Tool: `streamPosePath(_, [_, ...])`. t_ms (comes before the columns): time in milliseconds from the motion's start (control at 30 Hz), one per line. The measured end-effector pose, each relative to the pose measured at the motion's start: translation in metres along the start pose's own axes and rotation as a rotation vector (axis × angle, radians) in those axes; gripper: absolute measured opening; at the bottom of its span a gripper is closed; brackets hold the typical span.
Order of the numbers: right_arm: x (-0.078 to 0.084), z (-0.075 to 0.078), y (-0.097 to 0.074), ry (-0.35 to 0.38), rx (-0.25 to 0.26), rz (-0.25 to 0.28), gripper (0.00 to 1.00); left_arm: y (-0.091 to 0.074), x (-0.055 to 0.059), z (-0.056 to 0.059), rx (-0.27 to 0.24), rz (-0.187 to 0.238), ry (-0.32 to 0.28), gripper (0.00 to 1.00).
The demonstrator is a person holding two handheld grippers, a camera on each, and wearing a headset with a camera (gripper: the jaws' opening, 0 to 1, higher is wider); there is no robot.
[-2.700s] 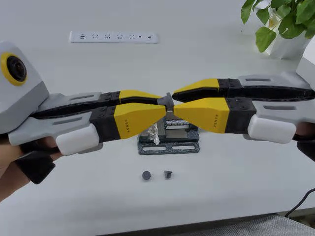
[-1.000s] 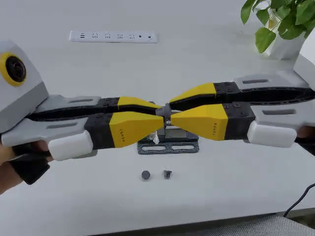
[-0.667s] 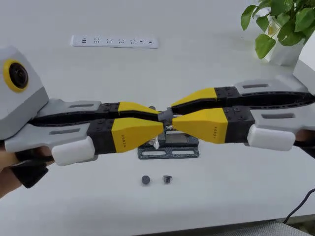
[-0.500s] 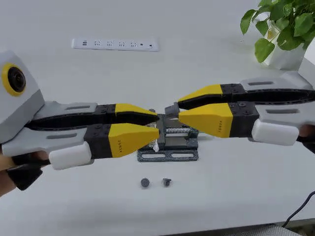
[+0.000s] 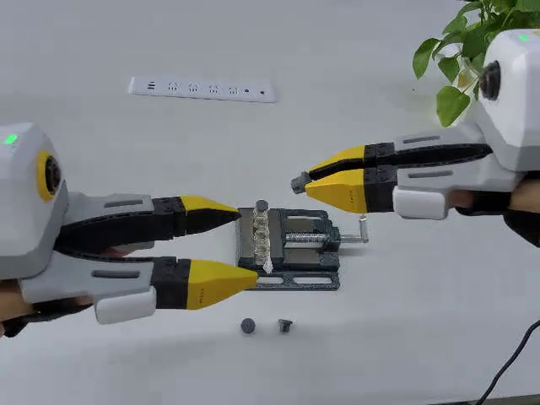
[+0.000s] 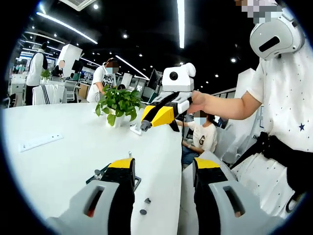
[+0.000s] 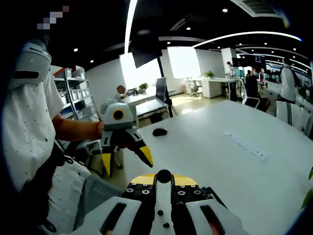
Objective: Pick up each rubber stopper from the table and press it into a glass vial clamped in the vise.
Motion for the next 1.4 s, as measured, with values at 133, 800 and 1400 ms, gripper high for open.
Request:
streamPosePath(133, [0.004, 0.014, 0.006, -0.008, 0.037, -0.087, 0.06, 0.001, 0.012, -0.006, -0.043, -0.041, 0.044, 0.57])
streamPosePath(800, [0.047, 0.078, 0.051, -0.075, 0.072, -0.501, 0.06, 0.007, 0.059, -0.026, -0.156, -0.166, 0.190, 0.94])
streamPosePath(1400, [0.082, 0.110, 0.083, -0.068, 0.079, -0.649, 0.06, 0.009, 0.077, -0.034, -0.157, -0.184, 0.181, 0.99])
Point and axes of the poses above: the centre of the closed fingertips' face, and the gripper's own axes: y roughly forward along the fingers, z roughly to its right, x roughly out of its underside, the point moved 4 cm from there along -y, roughly backward along the fingers, and after that the axes turned 15 degrees about -x, right-handed, at the moved point
